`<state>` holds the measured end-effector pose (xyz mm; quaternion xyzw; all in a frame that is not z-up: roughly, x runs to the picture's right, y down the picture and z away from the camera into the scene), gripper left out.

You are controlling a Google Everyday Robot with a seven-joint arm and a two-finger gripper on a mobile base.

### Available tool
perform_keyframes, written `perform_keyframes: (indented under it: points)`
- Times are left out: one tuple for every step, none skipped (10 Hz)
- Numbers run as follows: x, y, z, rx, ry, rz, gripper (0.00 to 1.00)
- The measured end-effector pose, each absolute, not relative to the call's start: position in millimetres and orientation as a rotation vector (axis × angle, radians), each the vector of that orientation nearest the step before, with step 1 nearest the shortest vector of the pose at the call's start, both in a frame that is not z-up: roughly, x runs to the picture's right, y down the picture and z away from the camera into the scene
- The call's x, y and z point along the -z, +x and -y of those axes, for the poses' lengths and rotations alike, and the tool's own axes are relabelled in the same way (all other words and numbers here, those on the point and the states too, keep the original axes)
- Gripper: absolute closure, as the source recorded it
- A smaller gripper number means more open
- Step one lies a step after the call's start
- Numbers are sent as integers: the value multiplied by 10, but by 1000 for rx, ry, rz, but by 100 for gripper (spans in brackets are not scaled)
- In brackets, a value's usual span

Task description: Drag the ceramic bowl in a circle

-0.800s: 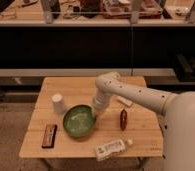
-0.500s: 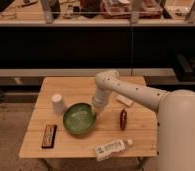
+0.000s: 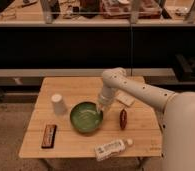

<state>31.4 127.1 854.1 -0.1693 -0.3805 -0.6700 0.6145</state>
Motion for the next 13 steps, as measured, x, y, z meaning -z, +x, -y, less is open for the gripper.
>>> perform_keyframes:
  points:
    - [-8604,244,-1282,1549,-425,871,81]
    - [-8707,146,-1294,1556,-465,868,91]
    - [-8824,78,-1338,1569,-513,866,97]
    - [-8914,33,-1385,1572,-542,865,100]
    - [-9002,11,-1420,1579,-568,848,100]
    - [-9011,5,-1417,1581,-571,843,100]
    - [-9008,18,-1410,1580,-571,842,100]
    - [-8999,16,-1396,1582,-570,841,100]
    - [-8996,18,-1390,1582,-570,841,100]
    - [-8996,27,-1389,1581,-571,840,100]
    - [-8995,29,-1390,1581,-572,840,100]
    - [-8995,31,-1391,1581,-573,840,100]
    - [-8994,38,-1390,1580,-574,839,100]
